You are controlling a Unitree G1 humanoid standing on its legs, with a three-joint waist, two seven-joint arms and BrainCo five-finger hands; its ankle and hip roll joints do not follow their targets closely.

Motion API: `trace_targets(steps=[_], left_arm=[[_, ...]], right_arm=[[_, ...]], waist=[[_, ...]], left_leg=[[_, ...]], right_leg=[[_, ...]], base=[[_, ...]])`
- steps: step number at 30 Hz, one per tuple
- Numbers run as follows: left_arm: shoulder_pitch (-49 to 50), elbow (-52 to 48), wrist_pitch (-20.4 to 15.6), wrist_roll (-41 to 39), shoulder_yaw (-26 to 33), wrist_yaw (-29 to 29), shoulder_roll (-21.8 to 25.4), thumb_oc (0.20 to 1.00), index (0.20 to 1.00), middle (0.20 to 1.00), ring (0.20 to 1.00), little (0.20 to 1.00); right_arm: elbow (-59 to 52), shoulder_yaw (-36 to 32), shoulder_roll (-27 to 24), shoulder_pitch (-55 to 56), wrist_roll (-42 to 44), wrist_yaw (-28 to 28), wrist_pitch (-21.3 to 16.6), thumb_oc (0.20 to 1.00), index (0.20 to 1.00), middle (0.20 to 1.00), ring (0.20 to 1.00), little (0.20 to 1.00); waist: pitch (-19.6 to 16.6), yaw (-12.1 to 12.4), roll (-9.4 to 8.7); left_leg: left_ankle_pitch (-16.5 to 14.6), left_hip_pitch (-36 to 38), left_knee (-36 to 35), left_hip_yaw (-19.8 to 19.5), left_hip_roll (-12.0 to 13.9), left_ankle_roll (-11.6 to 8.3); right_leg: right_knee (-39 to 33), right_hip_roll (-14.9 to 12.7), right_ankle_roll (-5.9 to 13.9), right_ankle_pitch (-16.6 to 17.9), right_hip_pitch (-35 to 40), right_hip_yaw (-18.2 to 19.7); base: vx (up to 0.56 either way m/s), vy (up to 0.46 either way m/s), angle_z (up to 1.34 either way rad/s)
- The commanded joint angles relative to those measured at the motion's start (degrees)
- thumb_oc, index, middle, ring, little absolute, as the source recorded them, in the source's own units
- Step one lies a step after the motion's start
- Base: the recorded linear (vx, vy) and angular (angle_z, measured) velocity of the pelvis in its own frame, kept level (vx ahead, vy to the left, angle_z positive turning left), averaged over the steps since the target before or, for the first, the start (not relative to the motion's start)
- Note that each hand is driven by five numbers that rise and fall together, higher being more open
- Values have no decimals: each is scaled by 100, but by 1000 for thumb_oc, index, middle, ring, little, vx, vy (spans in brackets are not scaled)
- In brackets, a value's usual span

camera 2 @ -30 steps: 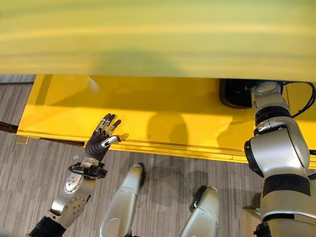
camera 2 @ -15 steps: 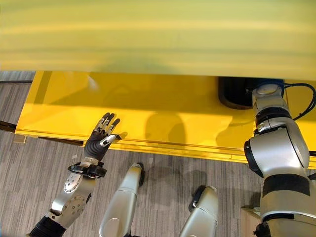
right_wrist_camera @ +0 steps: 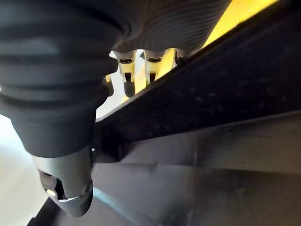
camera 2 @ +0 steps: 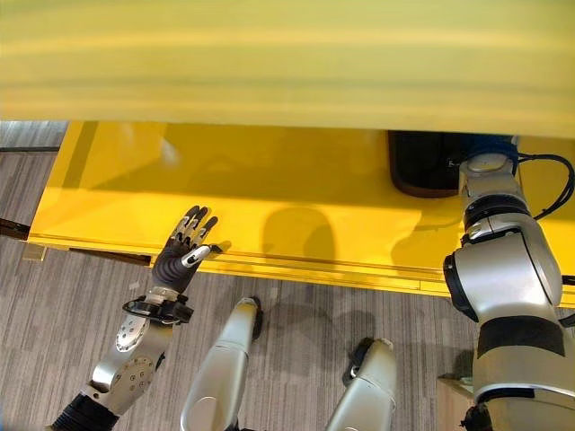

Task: Move parts from the plastic box to the shelf.

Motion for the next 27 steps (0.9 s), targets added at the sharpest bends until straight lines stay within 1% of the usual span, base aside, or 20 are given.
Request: trace_targets(steps=[1,3,5,8,11,14,15,16,17,18,20,21,27], left_arm=[[-39,-230,-178,-17,157,61,268,1000,1000,1000,1000,1000],[-36,-236,-179,-29,178,57,285,1000,1000,1000,1000,1000],[1,-264,-198,-66,201,39,311,1000,1000,1000,1000,1000],[51,-235,-193,-86,264,44,312,1000,1000,1000,1000,1000],[125,-224,-191,-99,357,69,278,1000,1000,1000,1000,1000],[191,-235,-204,-117,405,66,274,1000,1000,1000,1000,1000],[252,-224,-200,-137,471,89,239,1000,1000,1000,1000,1000],[273,-224,-202,-135,513,94,242,1000,1000,1000,1000,1000],[275,-224,-202,-135,512,94,244,1000,1000,1000,1000,1000],[329,-237,-204,-123,589,105,223,1000,1000,1000,1000,1000],[359,-196,-203,-93,610,102,224,1000,1000,1000,1000,1000],[395,-171,-212,-85,649,90,230,1000,1000,1000,1000,1000],[412,-130,-207,-56,721,62,233,1000,1000,1000,1000,1000]], right_arm=[[-43,121,0,-812,-107,-163,-306,1000,1000,1000,1000,1000],[-115,222,14,-800,-230,-166,-307,1000,1000,1000,1000,1000],[-308,402,12,-880,-371,-208,-354,1000,1000,1000,1000,1000],[-728,493,55,-955,-283,-295,-529,1000,1000,1000,1000,1000],[-1296,481,165,-807,-278,-350,-669,1000,1000,1000,1000,1000],[-1559,506,210,-737,-324,-373,-701,1000,1000,1000,1000,1000],[-2084,445,182,-583,-432,-486,-751,1000,1000,1000,1000,1000],[-2322,424,125,-516,-547,-546,-751,1000,1000,1000,1000,1000],[-2331,418,124,-507,-551,-549,-746,1000,1000,1000,1000,1000],[-2879,387,-9,-349,-840,-646,-744,1000,1000,1000,1000,1000],[-3285,290,-126,-194,-1071,-729,-736,1000,1000,1000,1000,1000],[-3684,168,-258,-44,-1293,-806,-724,1000,1000,1000,1000,1000],[-4499,-129,-498,361,-1846,-909,-628,1000,1000,1000,1000,1000]], waist=[[8,-36,-34],[2,-44,-55],[0,-97,-114],[16,-219,-213],[21,-328,-289],[20,-378,-323],[30,-450,-361],[30,-486,-372],[26,-485,-374],[21,-539,-395],[15,-578,-417],[2,-595,-437],[-45,-653,-483]], left_leg=[[-180,21,-28,-126,61,283],[-178,38,-30,-123,72,281],[-180,62,-30,-120,107,267],[-162,67,-40,-93,160,249],[-171,75,-30,-55,210,231],[-183,75,-7,-36,237,227],[-191,91,-7,-12,270,223],[-40,15,-42,-12,252,245],[-40,13,-42,-12,251,245],[-47,32,-48,6,264,246],[-57,37,-38,15,283,243],[-56,72,-55,18,300,238],[-56,208,-127,53,359,235]], right_leg=[[268,307,-369,-382,469,1],[249,315,-370,-367,498,-10],[224,349,-363,-345,520,-7],[188,402,-378,-315,490,27],[158,439,-387,-297,457,70],[163,451,-395,-296,429,97],[161,471,-397,-286,409,130],[125,459,-443,-164,339,113],[125,459,-443,-164,337,113],[111,467,-441,-149,332,129],[107,482,-437,-151,334,147],[89,496,-436,-161,354,152],[15,525,-427,-135,442,162]], base=[[0,0,0],[0,0,0],[-43,9,-5],[-43,26,-11],[-35,23,-18],[-27,22,-12],[-103,42,-12],[-103,42,-10],[-88,33,-10],[-14,16,-9],[-12,9,-5],[-7,-7,-5],[-1,-2,-4]])
